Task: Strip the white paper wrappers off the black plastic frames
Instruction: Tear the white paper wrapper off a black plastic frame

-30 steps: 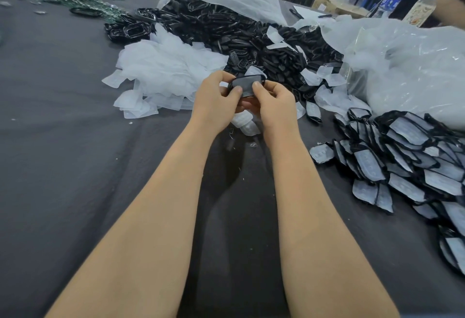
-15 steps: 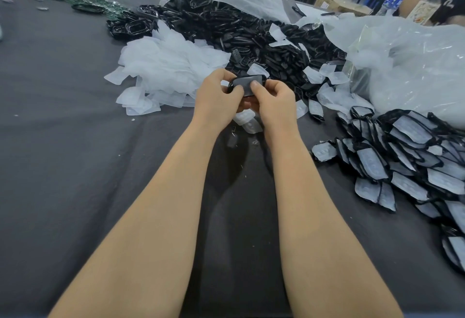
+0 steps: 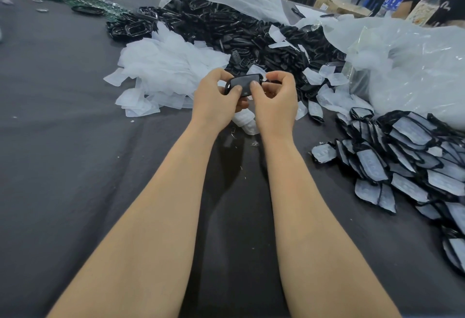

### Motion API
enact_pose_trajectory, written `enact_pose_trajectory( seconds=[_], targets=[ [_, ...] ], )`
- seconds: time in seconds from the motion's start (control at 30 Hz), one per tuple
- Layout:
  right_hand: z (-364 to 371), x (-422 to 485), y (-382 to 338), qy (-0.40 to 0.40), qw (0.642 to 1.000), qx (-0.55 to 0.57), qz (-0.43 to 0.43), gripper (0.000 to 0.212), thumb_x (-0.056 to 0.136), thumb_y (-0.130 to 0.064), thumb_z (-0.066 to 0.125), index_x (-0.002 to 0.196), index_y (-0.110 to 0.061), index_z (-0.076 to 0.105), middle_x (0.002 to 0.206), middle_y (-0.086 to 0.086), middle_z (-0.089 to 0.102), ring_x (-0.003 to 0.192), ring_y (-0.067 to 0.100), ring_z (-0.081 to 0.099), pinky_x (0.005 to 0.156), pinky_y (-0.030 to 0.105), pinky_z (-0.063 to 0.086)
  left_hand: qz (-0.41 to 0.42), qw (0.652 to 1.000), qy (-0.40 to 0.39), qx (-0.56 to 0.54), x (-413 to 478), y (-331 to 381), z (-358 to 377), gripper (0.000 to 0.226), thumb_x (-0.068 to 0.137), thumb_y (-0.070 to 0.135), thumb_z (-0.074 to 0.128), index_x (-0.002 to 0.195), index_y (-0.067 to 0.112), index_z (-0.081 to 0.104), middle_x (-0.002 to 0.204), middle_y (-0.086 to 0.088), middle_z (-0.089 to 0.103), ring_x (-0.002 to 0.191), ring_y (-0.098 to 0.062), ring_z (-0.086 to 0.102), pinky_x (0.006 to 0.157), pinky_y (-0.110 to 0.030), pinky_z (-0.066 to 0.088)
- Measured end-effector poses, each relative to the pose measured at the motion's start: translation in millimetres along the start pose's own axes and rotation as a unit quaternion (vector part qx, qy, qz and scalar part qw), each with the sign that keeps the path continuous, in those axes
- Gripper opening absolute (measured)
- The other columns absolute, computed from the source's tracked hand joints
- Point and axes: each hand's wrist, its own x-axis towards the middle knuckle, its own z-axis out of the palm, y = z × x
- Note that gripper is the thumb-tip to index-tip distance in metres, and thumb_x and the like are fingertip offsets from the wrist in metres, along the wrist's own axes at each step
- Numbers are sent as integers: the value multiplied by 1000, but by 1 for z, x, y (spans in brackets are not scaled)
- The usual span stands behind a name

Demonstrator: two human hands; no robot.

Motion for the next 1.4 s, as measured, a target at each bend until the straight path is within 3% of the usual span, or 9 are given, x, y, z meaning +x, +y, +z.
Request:
enact_pose_trajectory(
  seconds=[0.23, 0.4, 0.57, 0.7, 0.87, 1.07, 1.17, 1.23, 1.4],
  targets=[
    [5, -3, 1, 17, 997, -56, -46, 12, 90, -8, 59, 101, -4, 59, 90, -2, 59, 75, 5, 55, 72, 16, 46, 20, 1000, 2, 16, -2, -1, 1, 22, 92, 7, 57, 83, 26, 49, 80, -8, 70, 62, -8, 69, 65, -21, 56],
    [4, -1, 1, 45, 998, -29, -18, 5, 90, -10, 60, 94, -9, 56, 78, -12, 54, 68, -6, 53, 68, 6, 42, 26, 999, -4, 24, -1, -1, 1, 23, 93, 6, 56, 86, 27, 49, 82, -6, 70, 64, -8, 70, 70, -25, 58],
    [0, 1, 0, 6, 998, 44, 46, 17, 89, -10, 61, 102, -12, 50, 88, 3, 62, 88, 22, 63, 85, 33, 52, 16, 1000, -8, 15, 0, -2, 1, 24, 93, 5, 55, 84, 27, 49, 77, -4, 68, 57, -5, 67, 71, -27, 59],
    [1, -2, 1, 34, 999, -32, -20, 16, 89, -10, 60, 105, -9, 54, 80, -7, 59, 73, 1, 55, 71, 14, 44, 2, 1000, -14, 16, 0, -3, 2, 19, 93, 6, 56, 85, 21, 49, 78, -4, 69, 59, -9, 69, 72, -30, 59],
    [3, -3, 0, 37, 996, -68, -40, 10, 91, -10, 58, 101, -7, 60, 103, 8, 64, 77, 7, 55, 76, 21, 48, 13, 999, -9, 46, -2, -1, 5, 20, 92, 7, 57, 84, 23, 47, 84, -12, 70, 64, -14, 69, 71, -27, 58],
    [4, -2, -4, 18, 1000, -13, 13, 6, 89, -10, 61, 91, -12, 56, 104, 12, 62, 90, 20, 60, 83, 33, 53, 34, 998, 3, 61, -4, 2, 3, 23, 93, 11, 57, 81, 26, 45, 84, -12, 70, 62, -9, 69, 72, -29, 59],
    [5, -4, -4, 25, 998, -46, -31, 9, 88, -10, 62, 92, -12, 55, 102, 7, 58, 91, 15, 54, 79, 16, 45, 36, 998, 22, 54, -4, 2, 3, 23, 93, 13, 57, 80, 28, 45, 76, -5, 69, 62, -7, 69, 74, -34, 59],
    [7, -7, -5, 31, 995, -55, -74, 10, 88, -8, 62, 91, -11, 54, 96, 4, 56, 86, 15, 54, 74, 16, 44, 34, 997, 37, 51, -3, 2, 3, 23, 93, 13, 57, 80, 28, 45, 80, -11, 70, 71, -17, 71, 77, -40, 59],
    [7, -8, -5, 18, 996, -26, -85, 9, 88, -3, 61, 96, -5, 58, 83, -5, 56, 70, 3, 52, 66, 10, 42, 47, 998, 51, -1, -3, 3, 1, 26, 94, 3, 53, 81, 24, 45, 77, -7, 67, 59, -4, 68, 59, -19, 56]
  ],
)
